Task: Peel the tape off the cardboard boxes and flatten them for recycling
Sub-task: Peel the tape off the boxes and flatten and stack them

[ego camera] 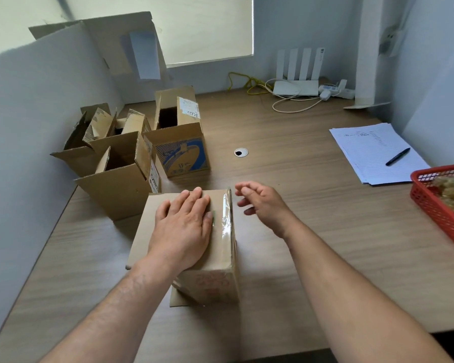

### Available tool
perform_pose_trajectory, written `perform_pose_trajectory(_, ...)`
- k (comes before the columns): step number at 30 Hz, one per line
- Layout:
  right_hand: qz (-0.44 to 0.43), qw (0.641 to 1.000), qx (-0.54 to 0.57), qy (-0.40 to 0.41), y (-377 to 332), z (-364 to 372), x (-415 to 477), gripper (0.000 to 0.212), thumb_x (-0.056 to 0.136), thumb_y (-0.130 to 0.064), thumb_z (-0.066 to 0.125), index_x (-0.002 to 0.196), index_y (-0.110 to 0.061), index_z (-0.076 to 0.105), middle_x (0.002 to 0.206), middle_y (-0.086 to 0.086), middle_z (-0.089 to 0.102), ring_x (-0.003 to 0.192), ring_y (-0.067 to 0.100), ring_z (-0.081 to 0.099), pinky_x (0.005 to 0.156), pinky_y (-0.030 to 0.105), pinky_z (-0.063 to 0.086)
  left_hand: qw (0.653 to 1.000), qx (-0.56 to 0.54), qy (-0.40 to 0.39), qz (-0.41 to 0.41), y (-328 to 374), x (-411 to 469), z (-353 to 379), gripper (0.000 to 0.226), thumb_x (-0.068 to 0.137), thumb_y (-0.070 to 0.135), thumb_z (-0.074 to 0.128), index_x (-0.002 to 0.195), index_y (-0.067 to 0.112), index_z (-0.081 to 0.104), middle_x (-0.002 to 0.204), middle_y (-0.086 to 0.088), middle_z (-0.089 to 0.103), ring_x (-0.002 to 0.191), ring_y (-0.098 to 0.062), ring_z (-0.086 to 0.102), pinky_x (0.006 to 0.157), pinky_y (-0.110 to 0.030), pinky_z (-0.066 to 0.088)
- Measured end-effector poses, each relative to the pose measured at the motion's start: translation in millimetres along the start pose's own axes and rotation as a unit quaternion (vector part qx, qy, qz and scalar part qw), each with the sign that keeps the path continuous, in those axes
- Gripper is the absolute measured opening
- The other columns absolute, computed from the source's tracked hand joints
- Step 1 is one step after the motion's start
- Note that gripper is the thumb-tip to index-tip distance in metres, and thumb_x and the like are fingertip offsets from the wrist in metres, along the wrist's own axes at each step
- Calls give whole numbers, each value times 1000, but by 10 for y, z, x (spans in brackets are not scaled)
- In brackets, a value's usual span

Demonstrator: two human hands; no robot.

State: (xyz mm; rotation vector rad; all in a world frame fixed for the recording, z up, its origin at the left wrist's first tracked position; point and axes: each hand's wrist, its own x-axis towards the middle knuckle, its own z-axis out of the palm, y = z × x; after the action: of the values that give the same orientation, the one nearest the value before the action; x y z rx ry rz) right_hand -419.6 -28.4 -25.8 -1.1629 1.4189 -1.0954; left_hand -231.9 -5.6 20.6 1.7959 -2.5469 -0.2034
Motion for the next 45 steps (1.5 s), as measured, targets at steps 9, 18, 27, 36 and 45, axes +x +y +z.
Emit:
perform_pose_trajectory(9,43,994,77,-72,-24,66,70,23,99,-24,47,84,-17,64,83,0,63,71,10,56,61,23,43,1000,6,7,-11,14,-116,-2,53,102,45,10,153,33,11,162,13,1,148,-7,-6,118,-33,-5)
perform_pose_trajectory(18,32,957,-262,-118,-731,48,314,6,80,-11,65,76,-8,63,75,11,66,62,19,64,62,32,58,1000,15,-12,-14,54,-78,-9,53,102,45,8,154,33,6,162,12,-3,148,-9,-9,119,-36,-7)
perform_pose_trajectory(27,64,928,-345,-122,-795,101,332,20,85,-9,50,72,1,61,72,17,69,70,29,72,70,36,60,1000,16,-11,-9,59,-75,-26,53,103,44,8,154,32,5,162,11,-3,148,-11,-9,120,-37,-5)
perform_pose_trajectory(36,61,983,-119,-127,-503,-153,370,17,98,-10,47,103,-12,64,93,9,64,76,18,64,62,29,54,1000,-4,-11,0,-28,-13,-10,52,102,46,11,154,34,9,162,14,0,148,-7,-7,119,-34,-7)
perform_pose_trajectory(45,-4,999,-39,34,-98,28,58,10,92,-12,57,81,-11,56,77,5,60,60,19,63,61,33,51,999,-31,-22,-28,-125,329,-106,49,103,44,18,151,32,24,161,10,15,148,-13,11,118,-38,5)
